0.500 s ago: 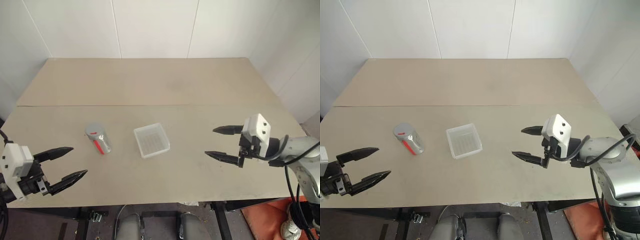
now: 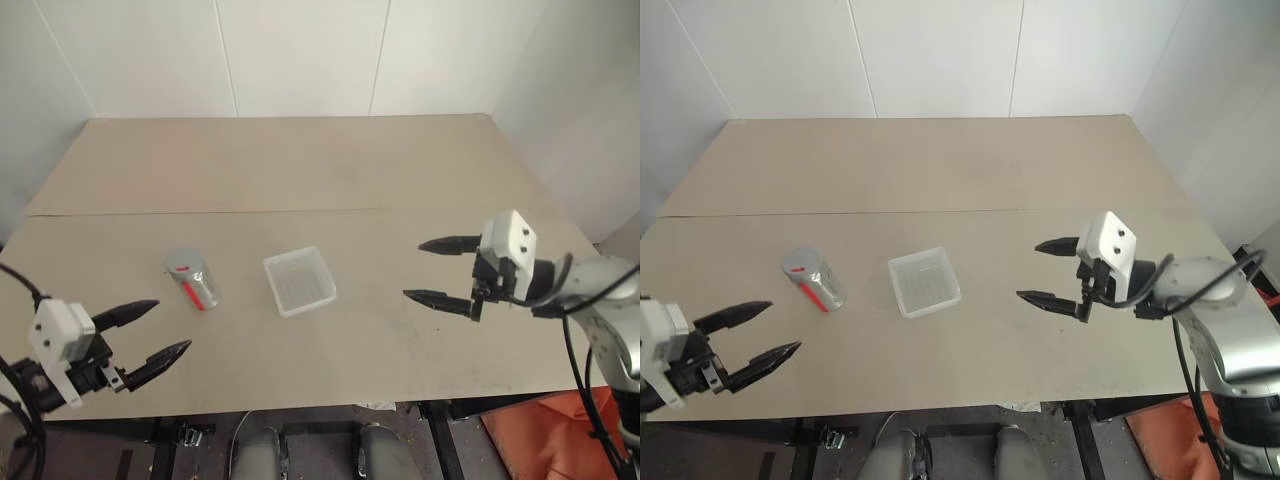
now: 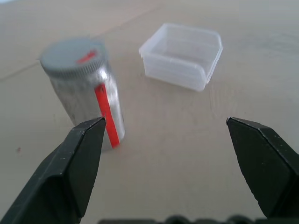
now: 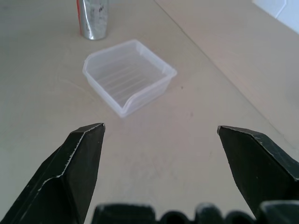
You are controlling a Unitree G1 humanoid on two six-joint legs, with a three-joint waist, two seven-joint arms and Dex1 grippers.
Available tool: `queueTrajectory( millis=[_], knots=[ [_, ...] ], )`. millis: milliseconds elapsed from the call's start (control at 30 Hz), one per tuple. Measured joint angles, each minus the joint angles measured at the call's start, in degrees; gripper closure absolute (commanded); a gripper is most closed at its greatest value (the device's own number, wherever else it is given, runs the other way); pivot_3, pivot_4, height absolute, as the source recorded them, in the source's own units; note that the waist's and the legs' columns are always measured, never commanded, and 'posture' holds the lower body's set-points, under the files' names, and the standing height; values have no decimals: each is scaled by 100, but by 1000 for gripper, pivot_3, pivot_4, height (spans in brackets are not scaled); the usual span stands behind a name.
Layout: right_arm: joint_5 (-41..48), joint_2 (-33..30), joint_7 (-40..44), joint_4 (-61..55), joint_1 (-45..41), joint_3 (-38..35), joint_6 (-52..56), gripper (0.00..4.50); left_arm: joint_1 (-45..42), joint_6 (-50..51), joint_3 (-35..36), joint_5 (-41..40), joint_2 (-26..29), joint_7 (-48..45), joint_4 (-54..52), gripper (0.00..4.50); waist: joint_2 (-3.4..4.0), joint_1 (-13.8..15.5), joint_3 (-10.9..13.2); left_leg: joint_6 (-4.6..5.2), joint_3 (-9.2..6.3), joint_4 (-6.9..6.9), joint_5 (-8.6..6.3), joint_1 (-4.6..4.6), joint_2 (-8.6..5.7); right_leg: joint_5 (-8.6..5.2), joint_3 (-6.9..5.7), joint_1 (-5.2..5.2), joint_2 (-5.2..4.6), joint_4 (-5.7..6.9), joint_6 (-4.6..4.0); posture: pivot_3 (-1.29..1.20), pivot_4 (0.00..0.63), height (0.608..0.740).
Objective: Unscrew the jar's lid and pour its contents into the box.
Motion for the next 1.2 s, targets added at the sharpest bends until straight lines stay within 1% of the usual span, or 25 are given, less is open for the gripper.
queueTrajectory(
  millis=[67,167,233,367,500,633,767,933,1100,1200],
  knots=[
    [12,44,148,139,-215,115,-20,0,97,-62,-91,181,-420,401,-145,12,0,7,0,0,-3,1,0,0,-1,0,3,0,-1,2,0,0,150,740],
    [52,197,377,309,-576,192,-60,0,26,-111,-392,592,-1261,1468,-528,12,-1,52,0,1,-10,5,0,2,-5,2,2,12,-3,1,1,0,150,740],
    [42,285,469,388,-717,275,-116,0,-15,-177,-671,849,-1599,1934,-700,12,-7,71,-5,1,-9,5,0,6,-5,2,0,21,-2,-2,1,0,150,740],
    [13,555,547,463,-818,497,-198,0,-51,-522,-1462,1473,-2129,2543,-892,12,-9,77,-6,2,-9,4,-1,8,-6,3,3,22,-2,-2,2,0,150,740],
    [-10,710,537,495,-985,568,-225,0,-184,-922,-1909,2145,-2586,3213,-818,12,-8,77,-6,2,-14,4,-1,9,-5,3,2,21,0,-1,2,0,150,740],
    [-9,802,541,492,-1055,568,-246,0,-490,-1332,-2010,2730,-2808,3832,-557,12,-9,78,-6,3,-21,5,-1,6,-6,4,1,22,-1,-2,3,0,150,740],
    [-10,820,540,472,-1069,568,-266,0,-737,-1655,-2239,3078,-2864,4140,-277,12,-9,87,-6,5,-25,5,-2,6,-7,4,0,23,-3,-3,4,0,150,740],
    [16,818,512,236,-1043,557,-266,0,-1109,-1777,-2422,3142,-2855,4253,-23,12,-9,84,-6,5,-40,5,-2,6,-5,5,-1,22,-1,-2,4,0,150,740],
    [40,800,502,105,-947,518,-266,0,-1432,-1794,-2451,3253,-2846,4433,275,12,-9,84,-6,5,-43,5,-2,6,-7,6,-3,23,-2,-1,6,0,150,740],
    [40,786,494,88,-942,464,-277,0,-1723,-1767,-2482,3272,-3026,4689,478,12,-9,84,-6,5,-48,6,-2,7,-7,7,-6,27,-2,-1,7,0,150,740]
  ],
)
